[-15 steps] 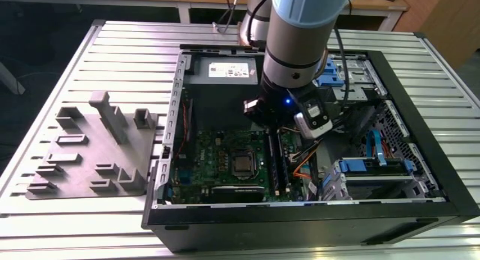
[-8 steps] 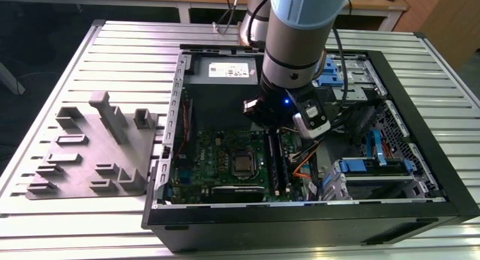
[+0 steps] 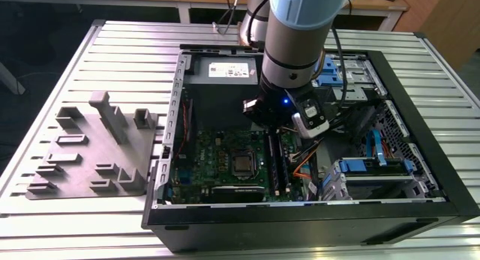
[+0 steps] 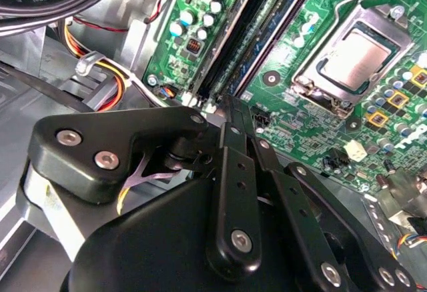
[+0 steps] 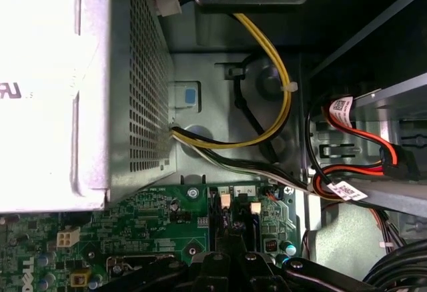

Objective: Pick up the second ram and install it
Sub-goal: 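Press down the second ram until it locks into place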

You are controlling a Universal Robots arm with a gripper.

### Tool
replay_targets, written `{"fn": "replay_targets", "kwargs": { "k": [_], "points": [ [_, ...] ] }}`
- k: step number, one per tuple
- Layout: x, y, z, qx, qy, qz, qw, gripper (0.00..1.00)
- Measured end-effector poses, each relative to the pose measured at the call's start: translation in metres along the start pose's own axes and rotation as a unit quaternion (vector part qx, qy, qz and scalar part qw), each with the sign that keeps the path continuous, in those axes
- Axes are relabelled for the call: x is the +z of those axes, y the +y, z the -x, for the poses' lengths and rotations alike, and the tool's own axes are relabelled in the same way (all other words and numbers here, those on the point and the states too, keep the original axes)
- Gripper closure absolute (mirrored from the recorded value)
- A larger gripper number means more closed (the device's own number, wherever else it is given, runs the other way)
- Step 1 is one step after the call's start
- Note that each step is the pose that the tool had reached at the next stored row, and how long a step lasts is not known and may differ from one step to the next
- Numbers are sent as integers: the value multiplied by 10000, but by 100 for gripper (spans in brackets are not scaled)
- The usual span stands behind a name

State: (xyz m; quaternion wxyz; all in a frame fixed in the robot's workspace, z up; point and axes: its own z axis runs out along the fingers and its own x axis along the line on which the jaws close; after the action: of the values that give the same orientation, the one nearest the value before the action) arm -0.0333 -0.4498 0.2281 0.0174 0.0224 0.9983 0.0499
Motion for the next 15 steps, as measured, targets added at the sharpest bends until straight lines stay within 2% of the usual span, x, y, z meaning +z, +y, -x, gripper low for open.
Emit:
{"fn": "replay_targets", "kwargs": {
  "k": [15],
  "points": [
    [32, -3, 1, 1, 0, 1, 10000, 93]
  ]
}}
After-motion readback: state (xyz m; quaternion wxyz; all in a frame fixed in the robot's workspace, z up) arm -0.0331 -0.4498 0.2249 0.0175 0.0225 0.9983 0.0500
